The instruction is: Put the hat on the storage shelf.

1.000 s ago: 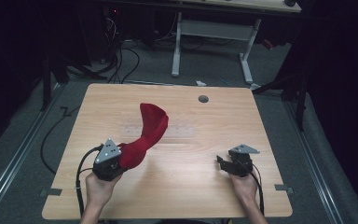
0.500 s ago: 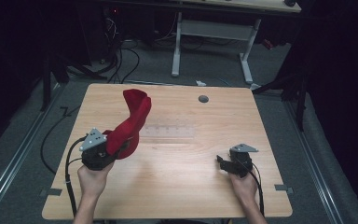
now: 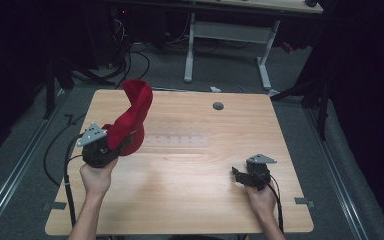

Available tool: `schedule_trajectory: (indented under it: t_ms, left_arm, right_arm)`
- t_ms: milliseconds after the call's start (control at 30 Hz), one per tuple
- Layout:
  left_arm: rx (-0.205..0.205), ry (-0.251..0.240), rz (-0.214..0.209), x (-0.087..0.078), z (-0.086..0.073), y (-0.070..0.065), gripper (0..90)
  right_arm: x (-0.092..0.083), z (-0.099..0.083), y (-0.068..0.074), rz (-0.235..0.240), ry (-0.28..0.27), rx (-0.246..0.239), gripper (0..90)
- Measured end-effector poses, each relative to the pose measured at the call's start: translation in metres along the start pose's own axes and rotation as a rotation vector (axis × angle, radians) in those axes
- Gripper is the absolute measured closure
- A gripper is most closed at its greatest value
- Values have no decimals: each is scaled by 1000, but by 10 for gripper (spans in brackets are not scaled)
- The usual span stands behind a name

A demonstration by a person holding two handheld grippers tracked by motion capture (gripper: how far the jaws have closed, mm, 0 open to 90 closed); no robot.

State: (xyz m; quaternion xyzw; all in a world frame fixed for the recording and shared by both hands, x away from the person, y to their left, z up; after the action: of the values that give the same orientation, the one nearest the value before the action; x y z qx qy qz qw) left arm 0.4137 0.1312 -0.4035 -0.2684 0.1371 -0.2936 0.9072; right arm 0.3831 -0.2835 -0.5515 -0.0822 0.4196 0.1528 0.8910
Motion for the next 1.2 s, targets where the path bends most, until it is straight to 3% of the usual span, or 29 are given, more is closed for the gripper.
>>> schedule_trajectory:
  t_ms: [333, 800, 1200]
  left_arm:
    - [-26, -26, 33, 19, 16, 19, 852]
    - [-3, -2, 112, 50, 6, 47, 851]
    - [-27, -15, 148, 63, 1, 61, 851]
  right_arm:
    - [0, 0, 0, 2, 1, -1, 333]
    - [0, 0, 0, 2, 0, -2, 330]
    - [0, 0, 1, 2, 0, -2, 327]
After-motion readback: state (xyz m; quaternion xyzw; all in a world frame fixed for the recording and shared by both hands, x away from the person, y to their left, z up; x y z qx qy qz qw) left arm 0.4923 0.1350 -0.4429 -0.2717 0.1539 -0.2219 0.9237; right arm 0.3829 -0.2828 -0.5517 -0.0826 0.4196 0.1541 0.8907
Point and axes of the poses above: each handheld gripper's, and its own axes: x roughly forward along the jaws, z roughly out of its top, y roughly to its left, the point moved 3 cm from there along x, roughly forward along the jaws, and after that the axes turned 7 degrees about y, right-handed, at the moved point
